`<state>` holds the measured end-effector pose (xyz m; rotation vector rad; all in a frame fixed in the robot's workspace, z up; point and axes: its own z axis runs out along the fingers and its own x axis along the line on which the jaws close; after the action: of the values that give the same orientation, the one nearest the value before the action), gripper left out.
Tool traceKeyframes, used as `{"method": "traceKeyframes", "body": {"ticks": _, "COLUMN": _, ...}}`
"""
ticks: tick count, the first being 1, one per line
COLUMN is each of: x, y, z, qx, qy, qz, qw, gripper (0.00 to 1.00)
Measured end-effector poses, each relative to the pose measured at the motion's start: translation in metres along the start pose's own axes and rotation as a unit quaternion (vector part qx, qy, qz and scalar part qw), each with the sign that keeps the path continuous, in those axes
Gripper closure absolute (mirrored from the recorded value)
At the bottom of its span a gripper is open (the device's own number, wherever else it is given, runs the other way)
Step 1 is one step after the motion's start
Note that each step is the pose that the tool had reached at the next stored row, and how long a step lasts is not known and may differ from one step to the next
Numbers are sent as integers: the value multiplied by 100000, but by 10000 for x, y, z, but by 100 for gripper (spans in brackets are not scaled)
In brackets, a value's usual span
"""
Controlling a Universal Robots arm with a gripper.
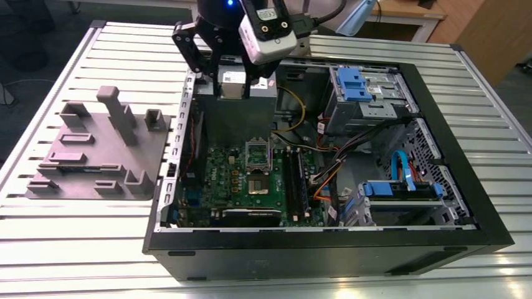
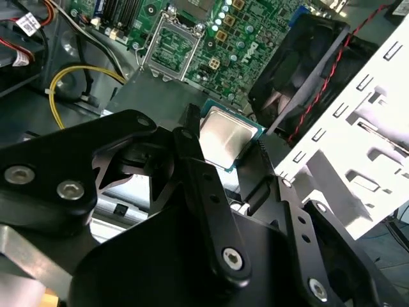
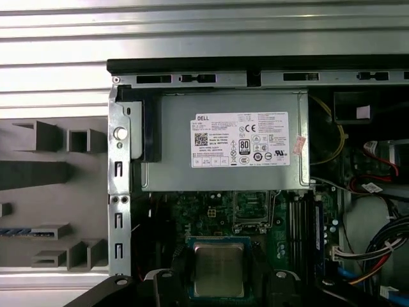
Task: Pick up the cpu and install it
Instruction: 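Pick up the cpu and move it towards the insertion slot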
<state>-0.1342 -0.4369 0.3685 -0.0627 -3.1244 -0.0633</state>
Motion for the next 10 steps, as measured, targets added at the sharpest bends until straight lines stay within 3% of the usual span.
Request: {"method": "traceKeyframes", "body": {"ticks": 10, "x": -117, "y": -12, "z": 3, "qx": -5, "qy": -23, "qz": 551, "qw": 99998, "gripper": 53}}
